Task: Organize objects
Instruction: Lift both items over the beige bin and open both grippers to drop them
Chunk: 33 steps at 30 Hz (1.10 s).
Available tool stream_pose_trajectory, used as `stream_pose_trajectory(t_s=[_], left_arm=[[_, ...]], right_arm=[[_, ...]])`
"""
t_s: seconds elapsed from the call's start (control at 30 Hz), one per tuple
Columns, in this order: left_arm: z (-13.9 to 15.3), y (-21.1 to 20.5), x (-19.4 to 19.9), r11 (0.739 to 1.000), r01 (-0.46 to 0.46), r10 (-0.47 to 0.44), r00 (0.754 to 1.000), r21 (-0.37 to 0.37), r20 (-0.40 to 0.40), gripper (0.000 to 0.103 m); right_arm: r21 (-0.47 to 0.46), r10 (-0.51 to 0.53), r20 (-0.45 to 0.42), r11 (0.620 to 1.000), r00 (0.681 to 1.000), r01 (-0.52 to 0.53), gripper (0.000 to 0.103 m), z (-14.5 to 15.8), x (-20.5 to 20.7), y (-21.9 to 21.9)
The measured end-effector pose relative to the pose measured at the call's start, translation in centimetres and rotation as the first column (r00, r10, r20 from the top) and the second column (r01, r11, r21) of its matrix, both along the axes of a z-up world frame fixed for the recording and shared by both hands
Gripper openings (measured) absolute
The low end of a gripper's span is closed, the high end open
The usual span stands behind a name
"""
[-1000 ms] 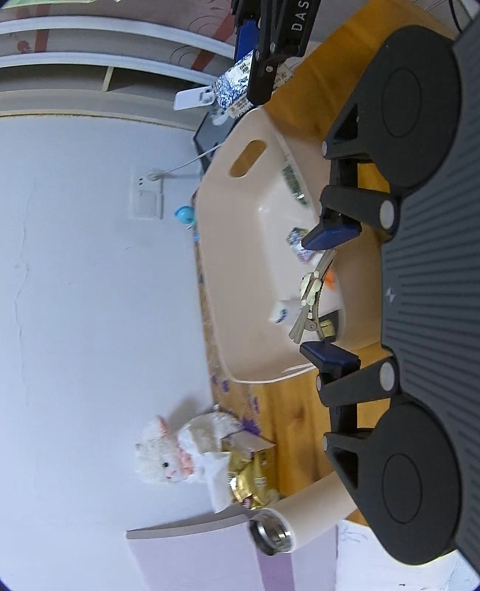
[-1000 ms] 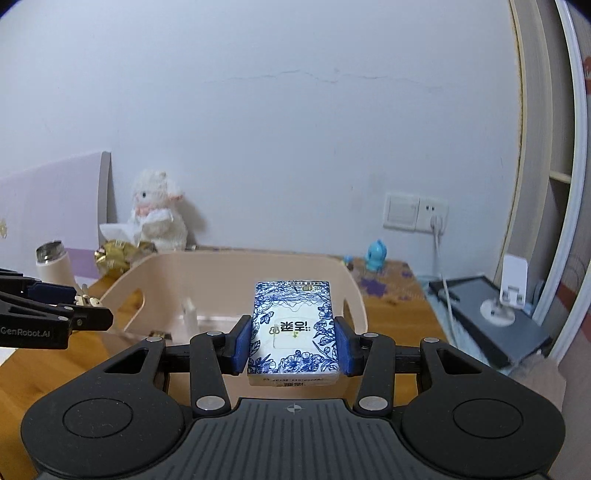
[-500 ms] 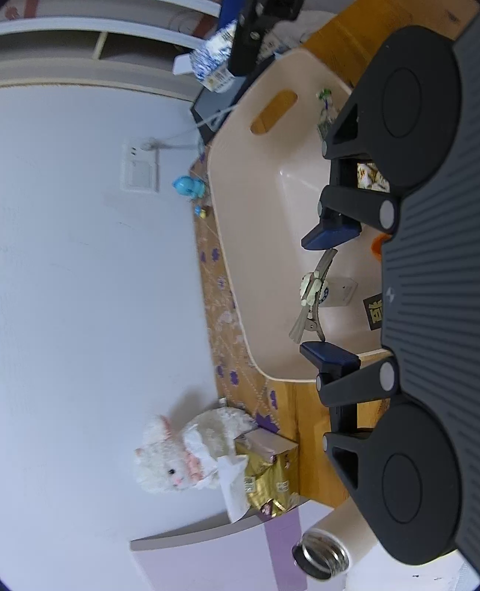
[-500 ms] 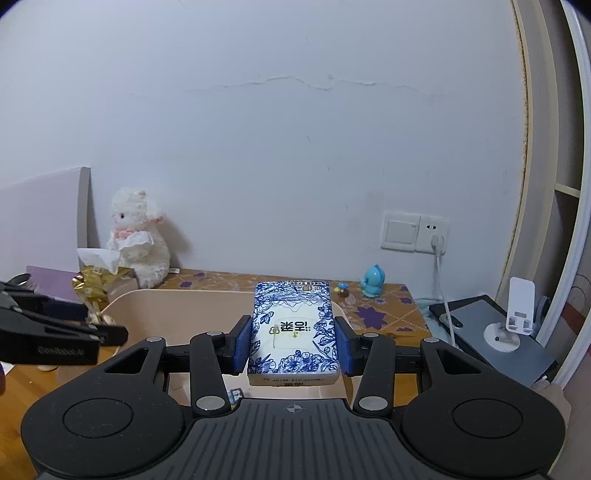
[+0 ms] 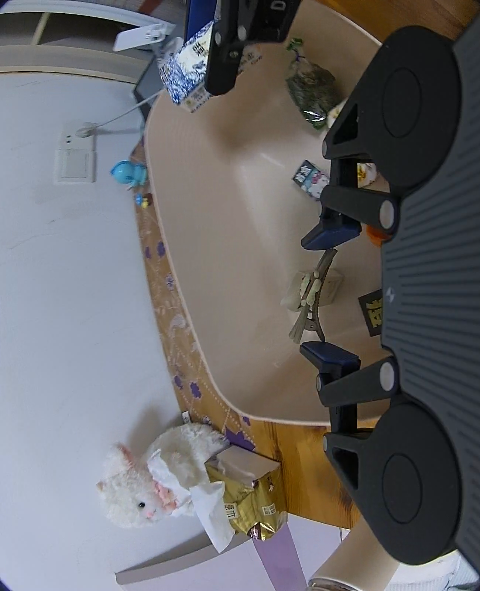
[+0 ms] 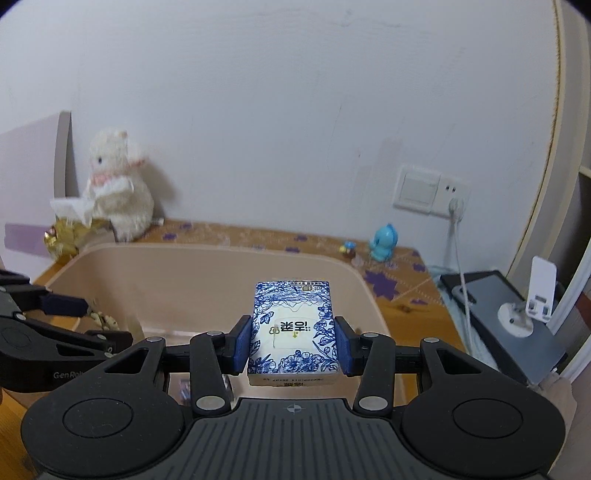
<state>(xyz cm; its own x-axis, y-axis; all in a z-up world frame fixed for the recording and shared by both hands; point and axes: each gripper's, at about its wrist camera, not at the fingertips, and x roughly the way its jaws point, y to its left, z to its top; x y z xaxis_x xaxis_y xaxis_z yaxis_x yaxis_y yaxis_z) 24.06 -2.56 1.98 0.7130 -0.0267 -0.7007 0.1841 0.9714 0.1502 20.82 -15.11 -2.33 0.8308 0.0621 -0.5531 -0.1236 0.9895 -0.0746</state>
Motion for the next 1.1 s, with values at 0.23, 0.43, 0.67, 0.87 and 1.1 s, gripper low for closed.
stream_pose_trajectory(t_s=[0.23,0.43,0.67,0.87,1.1], left_arm=[[-0.6,-0.1,0.0,1.0,0.015,-0.014,0.999,0.011,-0.036,0.057],[-0.2,0.2,-0.5,1.0,-0.009,0.009,1.0,-0.006,-0.025,0.078],[1.0,0.7,-1.7,0.999,-0.028,0.028,0.999,-0.029,0.018,0.088],[1.9,1.0,-2.9,0.998,-0.037,0.039,0.998,-0.045,0.043,0.09],[3.2,1.4,-5.0,0.997,-0.042,0.047,0.996,-0.068,0.076,0.092]], right_arm=[[-0.042,0.012,-0.072,0.999,0.997,-0.015,0.05,-1.8,0.4,0.6],[-0.039,0.017,-0.053,0.999,0.998,-0.019,0.059,-1.4,-0.4,0.6],[-0.003,0.012,0.006,1.0,1.0,-0.012,0.078,0.3,-2.2,-0.4],[0.02,0.004,0.04,1.0,0.999,-0.005,0.084,1.4,-3.7,-1.2],[0.034,-0.006,0.085,0.999,0.996,0.003,0.085,2.4,-6.0,-1.5]])
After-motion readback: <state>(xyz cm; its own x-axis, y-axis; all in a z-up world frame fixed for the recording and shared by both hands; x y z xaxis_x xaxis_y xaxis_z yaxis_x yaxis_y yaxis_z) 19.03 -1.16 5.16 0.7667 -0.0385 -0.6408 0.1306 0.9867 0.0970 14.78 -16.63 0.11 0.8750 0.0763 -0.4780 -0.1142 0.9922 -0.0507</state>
